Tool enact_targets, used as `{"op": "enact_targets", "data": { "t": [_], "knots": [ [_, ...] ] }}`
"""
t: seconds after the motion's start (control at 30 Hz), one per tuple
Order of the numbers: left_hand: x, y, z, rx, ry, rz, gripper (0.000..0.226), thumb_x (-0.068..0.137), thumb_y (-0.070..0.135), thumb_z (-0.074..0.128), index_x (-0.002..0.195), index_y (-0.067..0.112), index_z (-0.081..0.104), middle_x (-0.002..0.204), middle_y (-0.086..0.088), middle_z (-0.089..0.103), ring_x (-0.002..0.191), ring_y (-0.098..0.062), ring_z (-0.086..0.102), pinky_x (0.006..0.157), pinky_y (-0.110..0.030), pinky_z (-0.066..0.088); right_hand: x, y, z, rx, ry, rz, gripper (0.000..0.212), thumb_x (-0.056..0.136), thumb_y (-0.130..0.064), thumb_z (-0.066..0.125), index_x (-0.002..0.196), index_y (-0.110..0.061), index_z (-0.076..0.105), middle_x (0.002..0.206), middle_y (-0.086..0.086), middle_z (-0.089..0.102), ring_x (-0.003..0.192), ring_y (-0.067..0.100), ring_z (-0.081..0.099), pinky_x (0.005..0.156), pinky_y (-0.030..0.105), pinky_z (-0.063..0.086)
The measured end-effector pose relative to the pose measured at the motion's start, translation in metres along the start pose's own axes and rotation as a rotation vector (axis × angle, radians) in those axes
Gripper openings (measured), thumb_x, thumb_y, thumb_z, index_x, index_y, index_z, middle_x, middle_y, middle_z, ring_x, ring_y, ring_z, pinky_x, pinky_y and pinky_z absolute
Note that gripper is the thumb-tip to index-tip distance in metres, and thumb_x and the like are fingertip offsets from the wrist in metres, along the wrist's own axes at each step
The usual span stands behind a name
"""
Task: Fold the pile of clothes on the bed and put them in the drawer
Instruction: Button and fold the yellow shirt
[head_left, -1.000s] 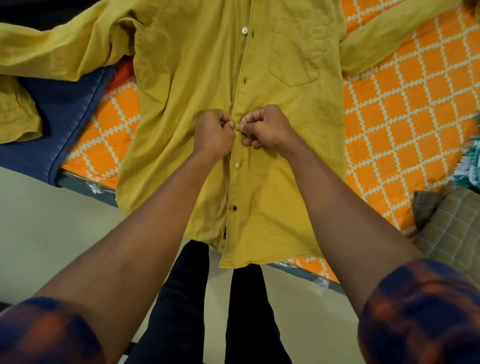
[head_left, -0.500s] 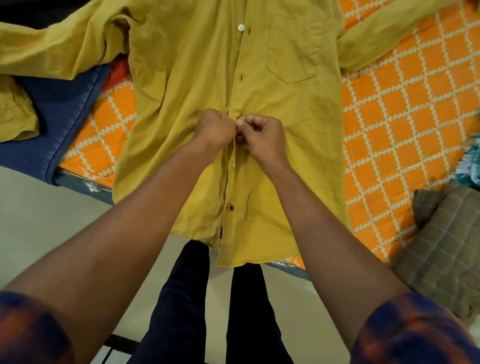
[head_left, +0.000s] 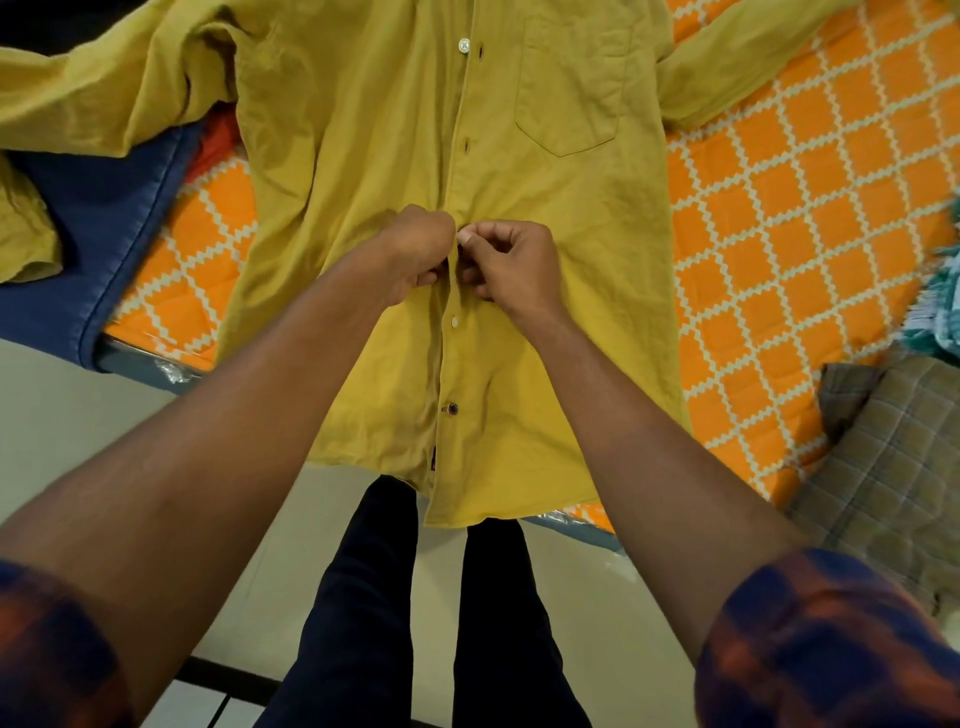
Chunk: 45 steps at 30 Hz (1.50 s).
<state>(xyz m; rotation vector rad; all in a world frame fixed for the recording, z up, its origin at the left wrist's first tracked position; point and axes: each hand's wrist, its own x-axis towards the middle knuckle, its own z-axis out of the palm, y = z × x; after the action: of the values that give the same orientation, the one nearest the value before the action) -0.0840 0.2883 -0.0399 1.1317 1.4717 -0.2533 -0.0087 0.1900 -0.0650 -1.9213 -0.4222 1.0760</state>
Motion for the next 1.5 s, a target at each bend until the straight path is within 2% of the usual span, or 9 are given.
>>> {"op": "enact_targets", "data": {
  "t": [0.17, 0.33, 0.47, 0.63, 0.73, 0.9, 1.1, 1.37, 1.5],
  "knots": [
    [0.001, -0.003, 0.007, -0.030, 0.075, 0.035, 0.024, 0.098, 0.013, 0.040, 0.112, 0.005, 0.058, 0.081, -0.006, 0.055, 0.069, -0.016, 0.050, 0.065, -0.029, 0.044, -0.011, 0.020, 0.017, -0.112, 0.241, -0.295, 0.014, 0.089, -0.008, 0.071, 0.099, -0.011, 0.080, 0.086, -0.005, 0.076, 0.077, 0.005, 0.069, 0.074, 0.031, 0.059],
    [0.000, 0.004, 0.001, -0.079, 0.051, -0.027, 0.018, 0.097, 0.010, 0.045, 0.082, 0.013, 0.054, 0.068, -0.002, 0.048, 0.059, -0.012, 0.044, 0.056, -0.024, 0.038, -0.009, 0.027, 0.018, -0.354, 0.270, -0.487, 0.014, 0.091, -0.007, 0.067, 0.098, -0.006, 0.078, 0.076, 0.002, 0.067, 0.068, 0.006, 0.054, 0.063, 0.015, 0.039],
    [0.001, 0.007, -0.007, -0.010, 0.015, -0.030, 0.023, 0.096, 0.012, 0.050, 0.073, 0.016, 0.052, 0.065, 0.000, 0.049, 0.057, -0.009, 0.046, 0.057, -0.024, 0.037, -0.002, 0.023, 0.015, -0.515, 0.222, -0.541, 0.009, 0.089, -0.010, 0.066, 0.085, -0.007, 0.073, 0.071, 0.005, 0.060, 0.063, 0.010, 0.048, 0.059, 0.017, 0.029],
    [0.005, -0.002, -0.006, 0.100, 0.086, 0.082, 0.010, 0.095, 0.011, 0.052, 0.092, 0.011, 0.061, 0.072, -0.007, 0.054, 0.058, -0.016, 0.048, 0.042, -0.020, 0.037, 0.006, 0.005, 0.006, -0.652, 0.112, -0.504, 0.024, 0.077, -0.018, 0.066, 0.060, -0.018, 0.050, 0.060, -0.004, 0.047, 0.056, 0.013, 0.043, 0.052, 0.030, 0.033],
    [0.006, -0.016, -0.006, 0.196, 0.134, 0.246, 0.014, 0.090, 0.008, 0.052, 0.084, 0.008, 0.065, 0.077, -0.008, 0.059, 0.068, -0.021, 0.054, 0.055, -0.032, 0.044, 0.008, -0.011, 0.003, -0.716, 0.001, -0.374, 0.020, 0.074, -0.020, 0.060, 0.058, -0.011, 0.051, 0.052, -0.003, 0.047, 0.053, 0.020, 0.046, 0.051, 0.034, 0.035],
    [-0.001, -0.022, -0.023, 0.374, 0.246, 0.519, 0.008, 0.088, 0.013, 0.062, 0.089, 0.016, 0.069, 0.072, 0.005, 0.063, 0.071, -0.016, 0.062, 0.066, -0.029, 0.051, 0.011, -0.042, 0.003, -0.904, -0.027, -0.184, 0.019, 0.076, -0.030, 0.064, 0.070, -0.012, 0.062, 0.058, -0.002, 0.052, 0.063, 0.023, 0.056, 0.057, 0.030, 0.037],
    [0.013, 0.017, -0.048, 0.403, 0.263, 0.698, 0.022, 0.091, 0.003, 0.054, 0.102, 0.010, 0.073, 0.093, -0.001, 0.069, 0.082, -0.011, 0.061, 0.074, -0.018, 0.046, 0.032, -0.071, 0.004, -0.717, 0.230, -0.233, 0.030, 0.081, -0.033, 0.068, 0.102, -0.012, 0.072, 0.088, 0.000, 0.072, 0.086, 0.019, 0.066, 0.072, 0.028, 0.046],
    [0.042, 0.045, -0.043, 0.508, 0.190, 0.751, 0.031, 0.090, 0.005, 0.057, 0.118, 0.010, 0.069, 0.105, -0.002, 0.071, 0.094, -0.010, 0.062, 0.081, -0.016, 0.044, 0.057, -0.073, 0.011, -0.799, 0.223, -0.150, 0.032, 0.087, -0.029, 0.061, 0.064, -0.017, 0.043, 0.061, -0.003, 0.045, 0.056, 0.020, 0.041, 0.050, 0.031, 0.022],
    [0.054, 0.040, -0.033, 0.497, 0.178, 0.734, 0.020, 0.094, 0.011, 0.063, 0.111, 0.008, 0.072, 0.098, -0.004, 0.072, 0.085, -0.013, 0.064, 0.078, -0.021, 0.049, 0.055, -0.058, 0.002, -0.545, 0.258, -0.084, 0.030, 0.081, -0.017, 0.063, 0.054, -0.012, 0.051, 0.050, 0.001, 0.050, 0.050, 0.023, 0.045, 0.054, 0.040, 0.036]
  ]
}}
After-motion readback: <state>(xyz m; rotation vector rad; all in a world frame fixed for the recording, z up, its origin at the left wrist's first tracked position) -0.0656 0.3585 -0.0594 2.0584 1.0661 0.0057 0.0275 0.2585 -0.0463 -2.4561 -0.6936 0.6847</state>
